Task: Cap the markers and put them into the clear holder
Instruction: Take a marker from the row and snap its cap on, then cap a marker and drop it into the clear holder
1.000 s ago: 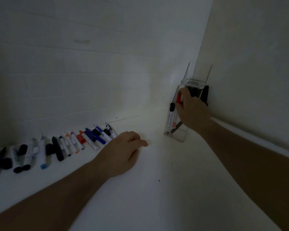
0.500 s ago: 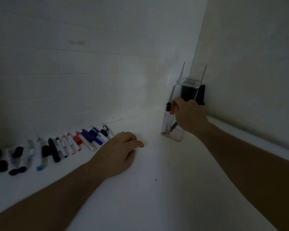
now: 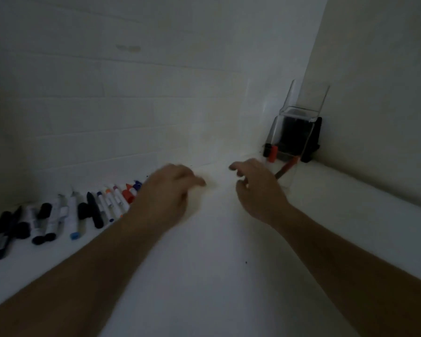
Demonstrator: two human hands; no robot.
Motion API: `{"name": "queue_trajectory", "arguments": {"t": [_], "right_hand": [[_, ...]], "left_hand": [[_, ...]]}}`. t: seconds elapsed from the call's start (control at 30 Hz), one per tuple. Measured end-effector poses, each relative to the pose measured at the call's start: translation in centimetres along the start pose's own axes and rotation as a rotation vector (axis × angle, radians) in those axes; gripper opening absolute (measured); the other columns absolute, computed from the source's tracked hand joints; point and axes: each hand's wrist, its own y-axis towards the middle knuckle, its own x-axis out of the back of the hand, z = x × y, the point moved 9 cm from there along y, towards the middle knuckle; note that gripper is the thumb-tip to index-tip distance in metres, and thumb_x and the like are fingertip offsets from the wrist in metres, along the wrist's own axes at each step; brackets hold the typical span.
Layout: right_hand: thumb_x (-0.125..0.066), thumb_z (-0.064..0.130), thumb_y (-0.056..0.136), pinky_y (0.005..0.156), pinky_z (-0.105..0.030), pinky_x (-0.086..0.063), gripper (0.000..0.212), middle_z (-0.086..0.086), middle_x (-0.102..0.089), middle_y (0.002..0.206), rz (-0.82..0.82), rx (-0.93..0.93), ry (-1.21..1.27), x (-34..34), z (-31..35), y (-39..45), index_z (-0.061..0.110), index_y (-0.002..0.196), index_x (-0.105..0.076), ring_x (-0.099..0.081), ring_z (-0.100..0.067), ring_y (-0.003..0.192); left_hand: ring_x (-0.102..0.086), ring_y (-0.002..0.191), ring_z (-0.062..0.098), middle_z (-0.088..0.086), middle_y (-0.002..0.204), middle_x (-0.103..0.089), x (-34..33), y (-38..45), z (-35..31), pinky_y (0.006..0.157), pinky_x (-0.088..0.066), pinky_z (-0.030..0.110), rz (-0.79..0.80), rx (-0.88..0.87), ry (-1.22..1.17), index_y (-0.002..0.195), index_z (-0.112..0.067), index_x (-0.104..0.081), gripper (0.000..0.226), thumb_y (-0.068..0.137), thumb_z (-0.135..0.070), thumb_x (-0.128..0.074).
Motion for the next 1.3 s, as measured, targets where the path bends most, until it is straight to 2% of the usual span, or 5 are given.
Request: {"name": "queue_trajectory", "arguments": {"t": [0.13, 0.4, 0.67, 0.83, 1.3], "right_hand": [[-0.055, 0.011, 0.095, 0.087, -0.022, -0.043, 0.042, 0.003, -0.058, 0.124, 0.271, 0.016, 0.111, -7.3, 2.9, 0.4, 0.02, 0.136, -0.056, -0.051, -0.006, 0.093], [-0.046, 0.013, 0.1, 0.092, -0.031, -0.044, 0.031, -0.012, -0.061, 0.118, 0.456, 0.093, 0.147, -11.8, 7.4, 2.6, 0.016, 0.122, -0.069, -0.058, -0.025, 0.106], [-0.048, 0.038, 0.1, 0.062, -0.032, -0.036, 0.019, -0.003, -0.049, 0.084, 0.331, -0.036, -0.187, -9.5, 3.1, 1.6, 0.02, 0.093, -0.046, -0.052, -0.022, 0.075], [-0.042, 0.021, 0.103, 0.055, -0.046, -0.049, 0.011, -0.014, -0.062, 0.075, 0.052, -0.237, 0.375, -6.4, -0.3, 0.1, 0.026, 0.112, -0.044, -0.059, -0.035, 0.063], [-0.057, 0.033, 0.099, 0.053, -0.024, -0.036, 0.01, 0.006, -0.047, 0.061, 0.108, -0.15, 0.527, -7.0, -0.3, -0.1, 0.035, 0.107, -0.052, -0.042, -0.008, 0.05]], "left_hand": [[-0.051, 0.108, 0.031, 0.008, 0.117, -0.065, 5.1, -1.3, 7.6, 0.085, -0.039, 0.035, -0.189, 0.406, 0.134, 0.121, -0.02, -0.068, 0.06, 0.069, 0.007, -0.053], [-0.054, 0.101, 0.028, 0.004, 0.111, -0.066, 4.7, -1.9, 8.4, 0.082, -0.046, 0.04, -0.185, 0.404, 0.169, 0.119, -0.023, -0.067, 0.062, 0.069, -0.006, -0.036], [-0.052, 0.105, 0.026, 0.0, 0.11, -0.066, 3.7, -2.2, 8.7, 0.087, -0.046, 0.042, -0.139, 0.465, 0.133, 0.111, -0.025, -0.071, 0.062, 0.064, -0.011, -0.033], [-0.047, 0.113, 0.019, -0.005, 0.117, -0.064, 2.3, -2.2, 9.0, 0.093, -0.037, 0.031, -0.085, 0.473, 0.16, 0.114, -0.03, -0.069, 0.042, 0.085, -0.007, -0.051], [-0.039, 0.106, 0.019, -0.011, 0.108, -0.062, -3.2, 3.4, 10.2, 0.097, -0.029, 0.045, 0.638, 0.516, 0.496, 0.112, -0.048, -0.061, 0.036, 0.081, -0.061, -0.049]]}}
